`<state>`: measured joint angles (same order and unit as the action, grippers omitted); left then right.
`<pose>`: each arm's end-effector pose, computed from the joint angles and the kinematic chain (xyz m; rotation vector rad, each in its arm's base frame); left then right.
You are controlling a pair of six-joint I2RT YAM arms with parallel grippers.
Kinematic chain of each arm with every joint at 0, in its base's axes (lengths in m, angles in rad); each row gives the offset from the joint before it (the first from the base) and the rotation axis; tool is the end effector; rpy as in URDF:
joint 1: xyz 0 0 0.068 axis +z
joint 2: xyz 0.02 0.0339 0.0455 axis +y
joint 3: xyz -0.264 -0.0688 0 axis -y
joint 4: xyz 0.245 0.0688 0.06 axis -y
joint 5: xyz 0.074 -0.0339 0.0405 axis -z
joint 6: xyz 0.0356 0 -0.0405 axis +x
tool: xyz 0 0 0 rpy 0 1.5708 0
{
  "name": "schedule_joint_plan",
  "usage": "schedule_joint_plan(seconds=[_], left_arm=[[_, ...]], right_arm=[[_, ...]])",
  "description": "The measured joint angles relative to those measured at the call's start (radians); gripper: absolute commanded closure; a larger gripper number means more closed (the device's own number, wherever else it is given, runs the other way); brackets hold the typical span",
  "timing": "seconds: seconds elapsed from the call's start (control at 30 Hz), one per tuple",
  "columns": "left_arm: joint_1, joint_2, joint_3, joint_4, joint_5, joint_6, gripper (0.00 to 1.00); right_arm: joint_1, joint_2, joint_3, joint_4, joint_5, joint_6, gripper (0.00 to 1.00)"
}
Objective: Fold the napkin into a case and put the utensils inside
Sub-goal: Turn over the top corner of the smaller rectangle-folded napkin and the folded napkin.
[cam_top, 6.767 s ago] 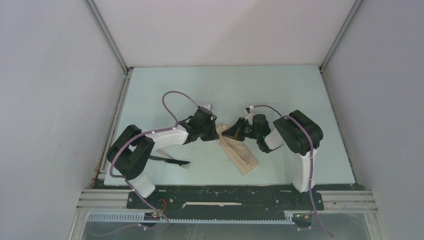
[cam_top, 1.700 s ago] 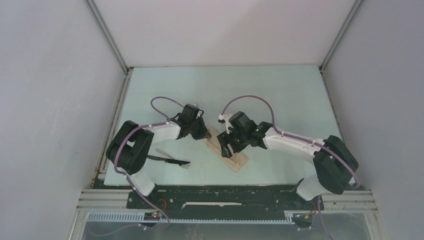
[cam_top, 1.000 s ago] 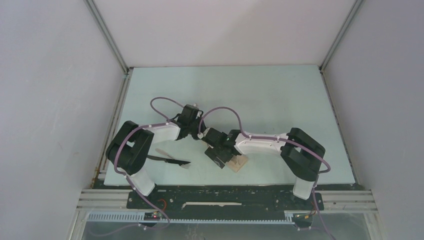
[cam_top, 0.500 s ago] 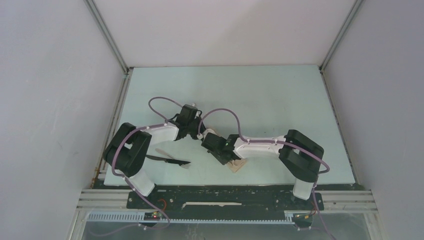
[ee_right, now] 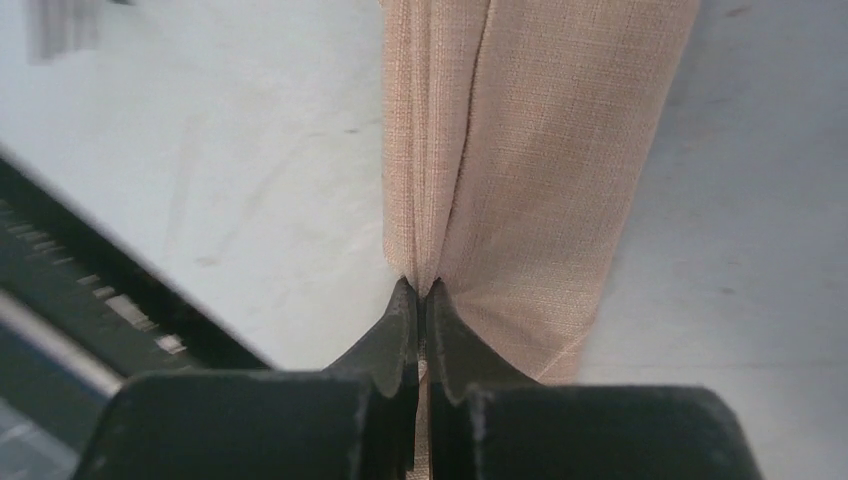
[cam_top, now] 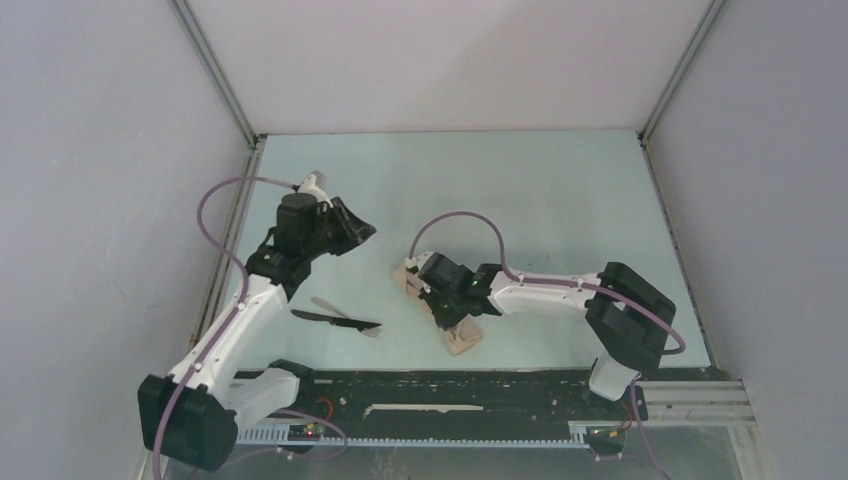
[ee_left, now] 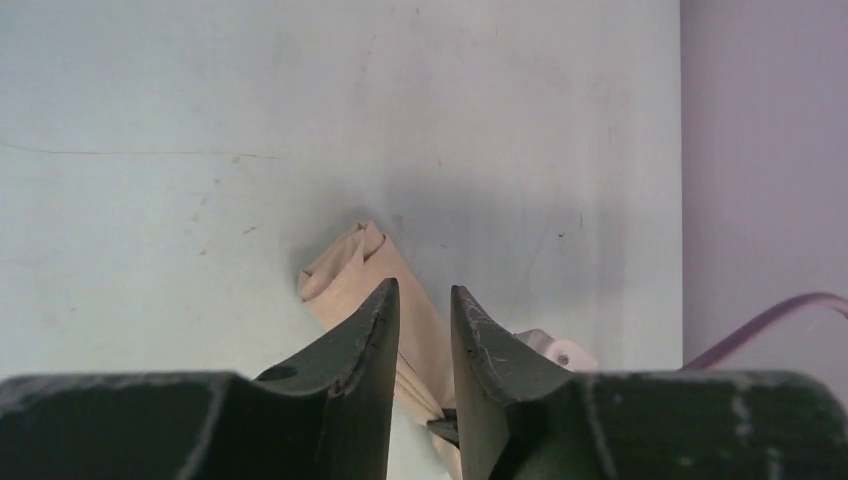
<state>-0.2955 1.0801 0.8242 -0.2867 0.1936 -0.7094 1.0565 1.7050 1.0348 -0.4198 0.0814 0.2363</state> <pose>0.2286 -0.0768 0.2861 -0.3346 2.1821 -0.7871 0.1674 0.2904 0.1729 -1.0490 2.4804 0.3101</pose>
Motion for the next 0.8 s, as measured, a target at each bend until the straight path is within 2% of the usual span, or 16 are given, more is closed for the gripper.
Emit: schedule_joint_plan(seconds=[0.17, 0.4, 0.53, 0.73, 0.8], left_arm=[[0.03, -0.109, 0.004, -0.097, -0.017, 0.029, 0.69], [0.029, -0.118, -0.069, -0.124, 0.024, 0.027, 0.71], [0.029, -0.097, -0.124, -0.127, 0.058, 0.022, 0.71], [-0.029, -0.018, -0.13, -0.094, 0.1, 0.008, 0.7], [-0.065, 0.026, -0.128, -0.066, 0.12, 0.002, 0.7]], right_arm=[[-0.065, -0.106, -0.08, 0.126, -0.262, 0.111, 1.0], [-0.252, -0.169, -0.299, 0.476, -0.591, 0.341, 1.0], [-0.367, -0.117, -0.447, 0.744, -0.752, 0.489, 1.0], [-0.508, 0.016, -0.567, 1.049, -0.903, 0.618, 1.0], [-0.554, 0.051, -0.589, 1.103, -0.939, 0.634, 0.93]])
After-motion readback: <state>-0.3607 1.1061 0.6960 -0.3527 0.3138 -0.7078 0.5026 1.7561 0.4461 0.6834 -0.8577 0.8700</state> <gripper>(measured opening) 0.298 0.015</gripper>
